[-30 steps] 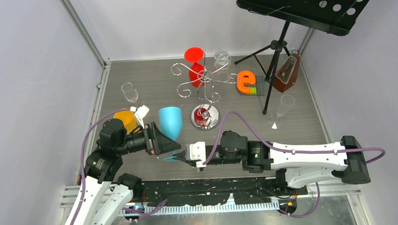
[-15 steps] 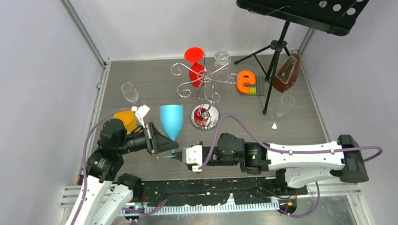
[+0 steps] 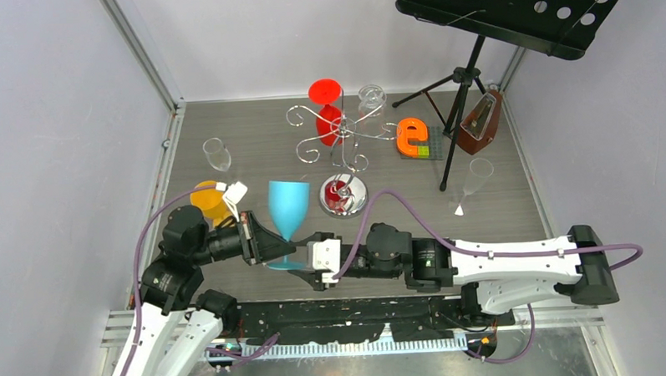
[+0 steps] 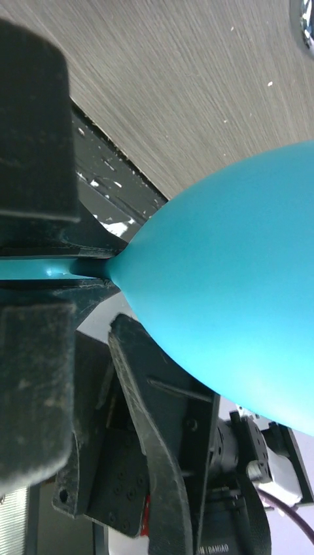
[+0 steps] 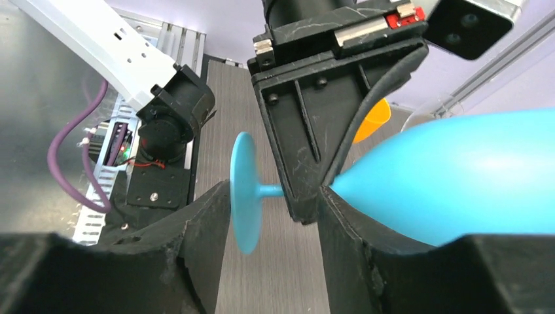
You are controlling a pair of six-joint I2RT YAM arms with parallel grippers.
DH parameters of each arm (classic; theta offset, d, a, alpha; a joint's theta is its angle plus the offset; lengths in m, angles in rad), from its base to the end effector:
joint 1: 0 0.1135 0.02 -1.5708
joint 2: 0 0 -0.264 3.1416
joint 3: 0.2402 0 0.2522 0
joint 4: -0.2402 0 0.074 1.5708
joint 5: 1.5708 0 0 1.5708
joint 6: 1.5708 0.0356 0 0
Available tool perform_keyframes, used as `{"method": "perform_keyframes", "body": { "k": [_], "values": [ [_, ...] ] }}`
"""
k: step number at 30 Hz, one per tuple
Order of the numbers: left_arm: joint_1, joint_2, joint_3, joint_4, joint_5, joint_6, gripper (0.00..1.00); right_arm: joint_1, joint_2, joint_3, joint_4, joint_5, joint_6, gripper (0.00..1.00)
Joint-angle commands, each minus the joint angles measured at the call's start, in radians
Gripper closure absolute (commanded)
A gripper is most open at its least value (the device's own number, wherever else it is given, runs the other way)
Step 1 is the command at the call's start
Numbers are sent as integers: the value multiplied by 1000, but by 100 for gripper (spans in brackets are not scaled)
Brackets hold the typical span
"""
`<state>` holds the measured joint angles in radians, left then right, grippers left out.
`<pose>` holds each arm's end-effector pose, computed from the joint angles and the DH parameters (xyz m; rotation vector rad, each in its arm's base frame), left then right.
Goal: Take the wine glass off the wine glass rack
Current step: Place the wine glass at the center of the board.
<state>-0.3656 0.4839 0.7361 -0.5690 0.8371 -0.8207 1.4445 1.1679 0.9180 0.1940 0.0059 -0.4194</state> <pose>0.0854 -0.0610 0.3251 0.1771 2.0976 -1.5505 0.0352 0.2759 0.3478 -1.3495 1.0082 0.7768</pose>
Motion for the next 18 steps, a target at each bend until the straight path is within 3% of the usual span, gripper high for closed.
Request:
{"method": "perform_keyframes", "body": {
  "k": [1,13,18],
  "values": [
    [-3,-17,20,-97,5,110,100,-2,-90,58,-47,35,69,43],
    [-3,-14,74,-375,-14,444,100,-15,-191,238,-411,148,154,36],
    [-3,-17,111,-463,-16,570,100,-118,-145,371,-577,8,232,36]
  ]
}}
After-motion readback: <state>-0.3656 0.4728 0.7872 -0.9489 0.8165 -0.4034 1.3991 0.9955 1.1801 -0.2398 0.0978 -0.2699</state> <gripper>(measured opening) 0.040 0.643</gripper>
